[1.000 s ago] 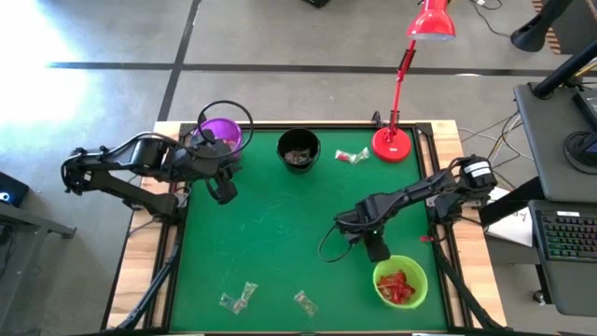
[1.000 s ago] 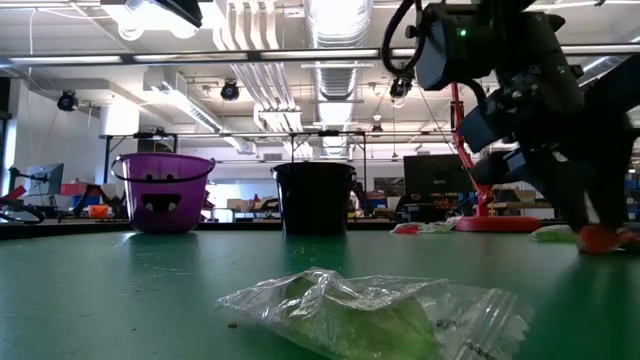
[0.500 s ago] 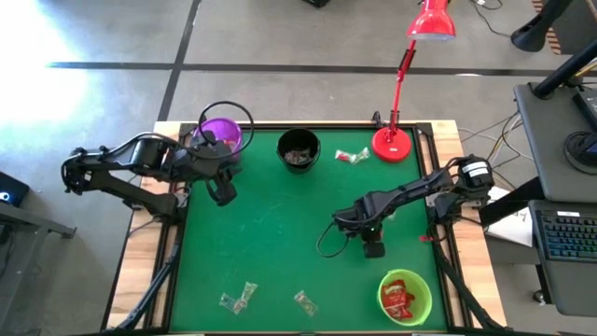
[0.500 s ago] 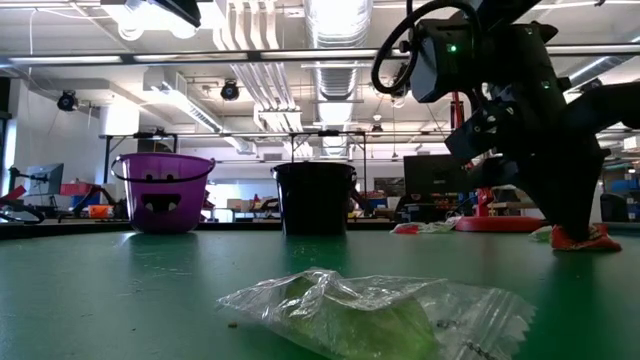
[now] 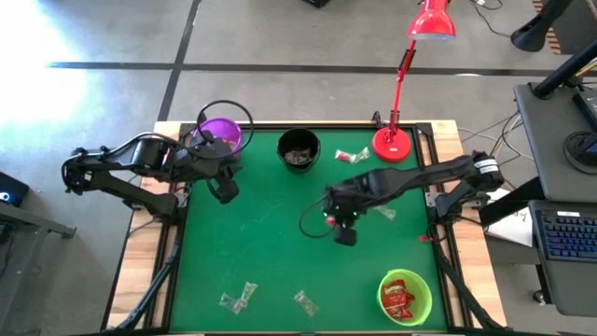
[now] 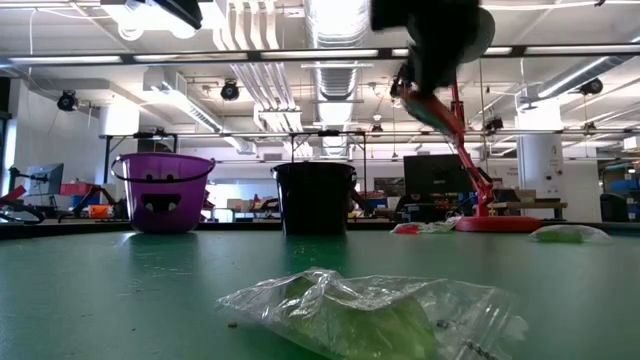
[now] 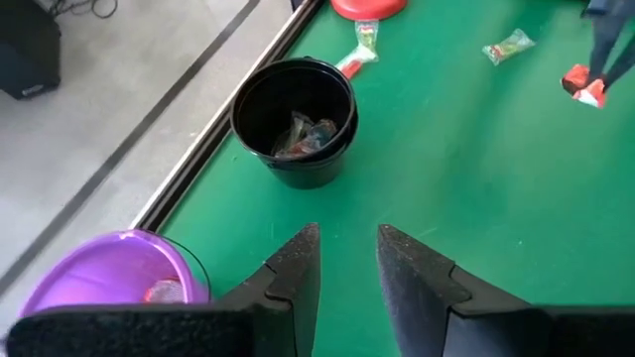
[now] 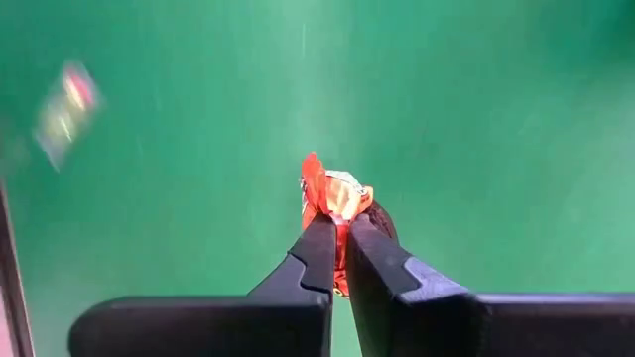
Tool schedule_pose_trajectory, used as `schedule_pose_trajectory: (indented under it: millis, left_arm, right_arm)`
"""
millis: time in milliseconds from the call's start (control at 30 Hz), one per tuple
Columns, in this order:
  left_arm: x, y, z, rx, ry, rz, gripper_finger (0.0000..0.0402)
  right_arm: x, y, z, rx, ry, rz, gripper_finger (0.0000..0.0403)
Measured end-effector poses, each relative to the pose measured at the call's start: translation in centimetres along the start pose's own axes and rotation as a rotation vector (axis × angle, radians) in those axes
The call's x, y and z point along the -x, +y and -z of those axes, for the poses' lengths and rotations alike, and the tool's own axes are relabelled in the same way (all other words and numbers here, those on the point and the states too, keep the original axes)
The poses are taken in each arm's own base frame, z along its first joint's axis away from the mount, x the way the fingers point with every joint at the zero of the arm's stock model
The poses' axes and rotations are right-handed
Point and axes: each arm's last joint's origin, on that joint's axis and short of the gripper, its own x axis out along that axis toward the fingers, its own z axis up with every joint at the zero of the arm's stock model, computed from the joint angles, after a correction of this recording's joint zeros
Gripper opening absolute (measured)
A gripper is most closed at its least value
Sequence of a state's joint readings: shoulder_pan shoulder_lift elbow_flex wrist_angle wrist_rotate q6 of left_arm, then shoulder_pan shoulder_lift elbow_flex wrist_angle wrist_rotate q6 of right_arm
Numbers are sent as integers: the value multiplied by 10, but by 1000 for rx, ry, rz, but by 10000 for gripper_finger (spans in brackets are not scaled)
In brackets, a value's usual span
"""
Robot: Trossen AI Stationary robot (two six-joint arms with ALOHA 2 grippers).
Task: Sort candy
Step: Put the orange chocolate bar into the purple bucket
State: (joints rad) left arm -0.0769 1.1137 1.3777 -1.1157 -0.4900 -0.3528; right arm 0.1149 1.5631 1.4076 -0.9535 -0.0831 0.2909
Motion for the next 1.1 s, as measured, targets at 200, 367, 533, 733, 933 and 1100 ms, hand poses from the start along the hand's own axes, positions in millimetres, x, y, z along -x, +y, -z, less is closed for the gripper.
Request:
schedule_pose_trajectory:
  millis: [200,367,533,733,933,1100]
  left_arm:
    - [0,0,0,95,1,1,112]
    - [-3,-2,-1,151,5,5,152]
    - [-9,-8,-9,176,-44,21,186]
    - [-21,-20,-21,138,-125,52,201]
    - [-33,-30,-30,110,-160,63,201]
    - [-49,-39,-31,78,-134,49,201]
  right_arm:
    - [55,1,-42,-36,-299,32,9]
    - [91,-6,-69,-13,-541,16,9]
    - [105,-21,-84,29,-658,51,9]
    - [113,-41,-95,50,-755,99,9]
    - [115,-51,-96,70,-759,128,9]
    - [114,-51,-97,110,-759,139,9]
